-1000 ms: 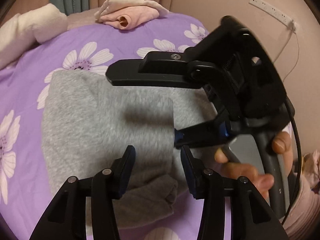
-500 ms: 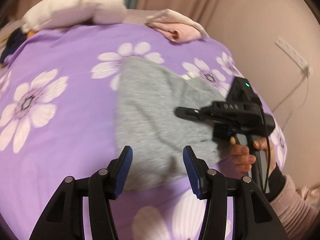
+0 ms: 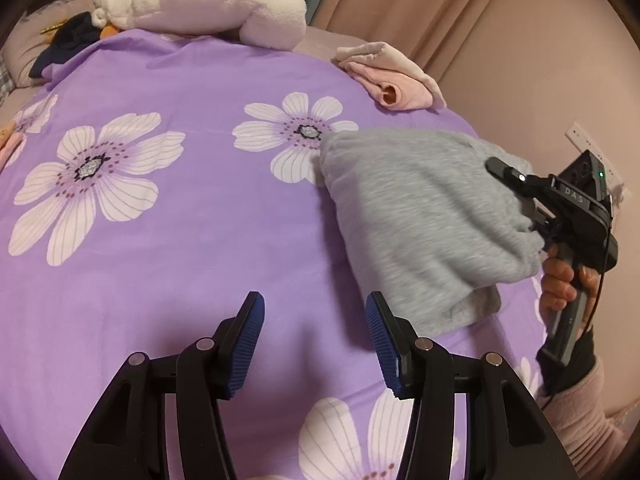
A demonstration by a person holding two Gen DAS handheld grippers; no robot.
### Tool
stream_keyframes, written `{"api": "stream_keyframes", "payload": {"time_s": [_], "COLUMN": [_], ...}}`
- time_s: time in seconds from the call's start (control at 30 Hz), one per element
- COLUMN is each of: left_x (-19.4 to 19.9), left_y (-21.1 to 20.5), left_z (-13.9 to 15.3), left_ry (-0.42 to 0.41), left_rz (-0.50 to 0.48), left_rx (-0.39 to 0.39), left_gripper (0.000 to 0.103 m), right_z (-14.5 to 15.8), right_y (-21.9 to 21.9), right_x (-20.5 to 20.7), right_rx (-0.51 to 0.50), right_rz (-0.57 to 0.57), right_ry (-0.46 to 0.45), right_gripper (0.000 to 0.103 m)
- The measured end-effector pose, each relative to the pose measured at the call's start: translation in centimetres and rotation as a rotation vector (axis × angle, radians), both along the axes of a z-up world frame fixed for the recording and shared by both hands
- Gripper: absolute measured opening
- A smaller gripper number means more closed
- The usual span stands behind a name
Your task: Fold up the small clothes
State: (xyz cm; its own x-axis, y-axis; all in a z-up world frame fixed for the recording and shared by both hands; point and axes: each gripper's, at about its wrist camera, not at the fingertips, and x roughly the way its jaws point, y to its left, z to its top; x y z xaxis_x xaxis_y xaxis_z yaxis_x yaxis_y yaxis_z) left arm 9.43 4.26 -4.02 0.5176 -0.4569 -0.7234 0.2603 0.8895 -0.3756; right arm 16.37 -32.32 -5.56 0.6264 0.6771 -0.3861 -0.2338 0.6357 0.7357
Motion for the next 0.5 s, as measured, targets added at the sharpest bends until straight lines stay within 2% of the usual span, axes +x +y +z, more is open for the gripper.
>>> {"api": "stream_keyframes", "payload": {"time_s": [0.13, 0.23, 0.37, 0.5], "left_x": [0.4, 0.8, 1.6, 2.2], "left_y": [-1.1, -2.6, -5.5, -9.1], "left_z": [-0.3, -0.4, 0.3, 1.4], "left_ry": [0.003, 0.009, -0.008, -0.05], "left_rz": [-0.035, -0.066, -0.122, -0.197], "left_rx": [0.005, 0.014, 0.012, 0.016], "left_gripper": [0.051, 0.051, 0.051, 0.051], "right_z": [-0.9, -3.5, -7.4, -9.4], "right_y": [-3.2, -5.5, -6.1, -6.7], "right_x": [-0.6, -0.8, -1.0, -1.4], "right_rx": [-0.008, 0.003, 0.004, 0.019], "right_rz": [-0.053, -0.076, -0.079, -0.102], "right_ry": [0.025, 0.09, 0.201, 0.248], "right_gripper": [0.009, 0.009, 0.012, 0.014]}}
